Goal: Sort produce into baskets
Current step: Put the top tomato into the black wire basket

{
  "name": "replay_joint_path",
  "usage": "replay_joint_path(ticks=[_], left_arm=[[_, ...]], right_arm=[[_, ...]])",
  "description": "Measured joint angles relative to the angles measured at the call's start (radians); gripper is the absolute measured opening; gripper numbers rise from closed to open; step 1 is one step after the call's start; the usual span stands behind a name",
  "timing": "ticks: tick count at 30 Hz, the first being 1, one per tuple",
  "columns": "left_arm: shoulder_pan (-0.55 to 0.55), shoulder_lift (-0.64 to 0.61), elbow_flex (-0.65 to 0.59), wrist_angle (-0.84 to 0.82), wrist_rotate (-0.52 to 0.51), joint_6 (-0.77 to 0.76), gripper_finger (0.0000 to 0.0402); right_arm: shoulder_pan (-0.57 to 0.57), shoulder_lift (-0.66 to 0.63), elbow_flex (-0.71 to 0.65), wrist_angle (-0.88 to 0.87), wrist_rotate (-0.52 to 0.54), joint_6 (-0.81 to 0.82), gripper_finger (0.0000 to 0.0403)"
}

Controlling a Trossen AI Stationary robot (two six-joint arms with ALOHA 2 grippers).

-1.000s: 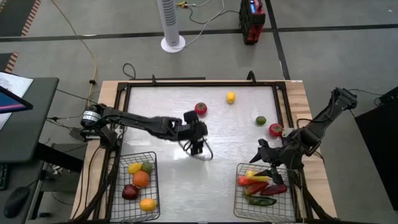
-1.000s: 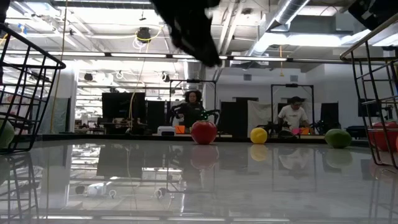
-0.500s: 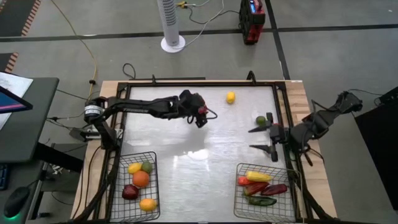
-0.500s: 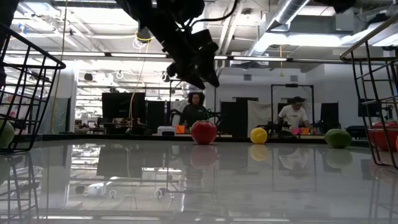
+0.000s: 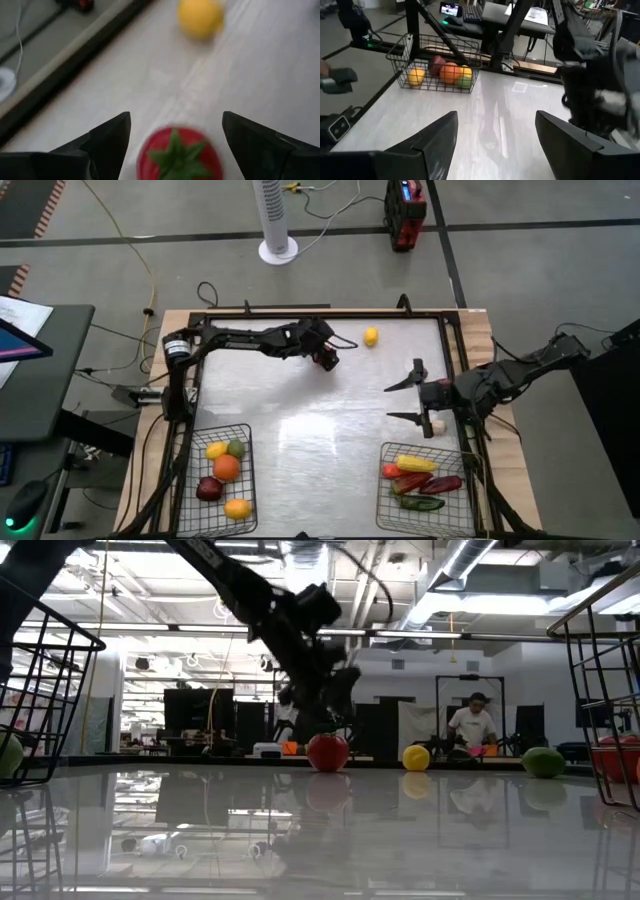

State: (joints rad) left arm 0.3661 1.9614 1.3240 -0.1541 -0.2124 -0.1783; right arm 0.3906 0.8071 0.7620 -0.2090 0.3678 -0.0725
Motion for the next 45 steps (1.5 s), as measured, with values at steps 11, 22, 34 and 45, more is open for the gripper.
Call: replay_joint_path(ticks=[11,22,34,45], left_arm=[[0.002,0.078,0.002,-0.097,0.084,-0.002,0.0303],[-0.035,0.074,0.035,-0.240,0.050,0.058,0.0281],[-0.078,0.072,0.267,-0.579,0.062,0.095,0.0264],[-0.276,0.067,0.558,-1.089,0.265,0.008,0.0265]], right_arm=[[-0.021,0.091,0.000,0.032,-0.008,0.012,0.0294],[-0.029,0.087,0.000,0.030,-0.007,0.015,0.0294],[-0.034,0.087,0.000,0.026,-0.006,0.012,0.0294],[-0.042,0.012,0.000,-0.066,0.001,0.010,0.0294]])
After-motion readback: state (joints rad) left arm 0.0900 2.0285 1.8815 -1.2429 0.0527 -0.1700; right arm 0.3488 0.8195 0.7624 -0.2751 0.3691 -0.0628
